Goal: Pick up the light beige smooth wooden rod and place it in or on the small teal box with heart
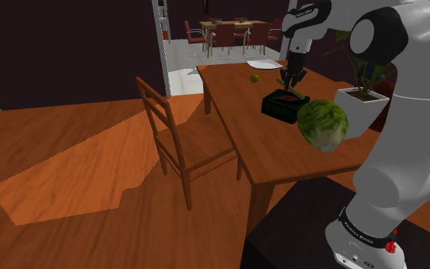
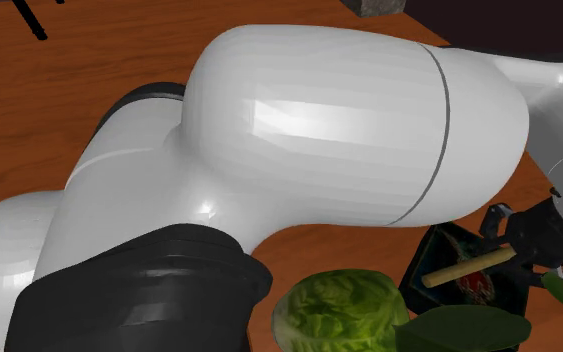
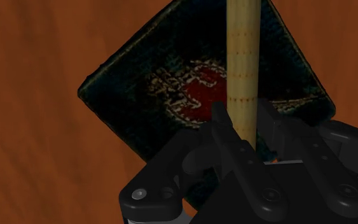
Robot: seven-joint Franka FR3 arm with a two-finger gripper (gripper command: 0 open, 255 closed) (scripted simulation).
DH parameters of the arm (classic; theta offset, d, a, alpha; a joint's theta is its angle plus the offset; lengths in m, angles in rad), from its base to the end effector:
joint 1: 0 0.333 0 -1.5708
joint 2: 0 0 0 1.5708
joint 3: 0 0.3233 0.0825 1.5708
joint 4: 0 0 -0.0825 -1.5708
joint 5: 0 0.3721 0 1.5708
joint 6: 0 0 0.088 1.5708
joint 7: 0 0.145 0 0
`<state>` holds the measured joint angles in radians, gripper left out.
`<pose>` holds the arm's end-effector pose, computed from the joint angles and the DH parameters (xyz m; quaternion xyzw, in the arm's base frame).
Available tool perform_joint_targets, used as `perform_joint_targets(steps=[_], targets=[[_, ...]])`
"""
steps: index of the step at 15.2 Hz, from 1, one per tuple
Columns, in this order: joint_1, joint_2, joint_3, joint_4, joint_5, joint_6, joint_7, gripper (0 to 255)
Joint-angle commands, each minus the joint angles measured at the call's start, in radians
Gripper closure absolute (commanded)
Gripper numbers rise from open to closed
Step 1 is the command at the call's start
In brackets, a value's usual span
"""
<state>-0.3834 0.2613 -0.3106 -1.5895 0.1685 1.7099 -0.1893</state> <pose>0.4923 -0.3608 0.4515 -0.9617 0.2631 0.0393 0.0659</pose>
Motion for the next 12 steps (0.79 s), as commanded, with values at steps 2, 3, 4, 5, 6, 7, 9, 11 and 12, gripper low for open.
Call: perform_joint_targets(steps=[2, 3, 4, 5, 6, 7, 9, 11, 12], targets=[[0.001, 0.004, 0.001, -0.034, 0.002, 0.038, -0.005, 255], [0.001, 0.006, 0.001, -0.045, 0.003, 0.051, -0.007, 255], [0.001, 0.008, 0.001, -0.055, 0.005, 0.063, -0.009, 255], [0.001, 0.011, 0.002, -0.065, 0.006, 0.076, -0.010, 255], [0.001, 0.011, 0.002, -0.069, 0.006, 0.080, -0.011, 255], [0.001, 0.012, 0.002, -0.069, 0.006, 0.080, -0.011, 255], [0.001, 0.012, 0.002, -0.069, 0.006, 0.080, -0.011, 255], [0.001, 0.012, 0.002, -0.069, 0.006, 0.080, -0.011, 255], [0.001, 0.012, 0.002, -0.069, 0.006, 0.080, -0.011, 255]])
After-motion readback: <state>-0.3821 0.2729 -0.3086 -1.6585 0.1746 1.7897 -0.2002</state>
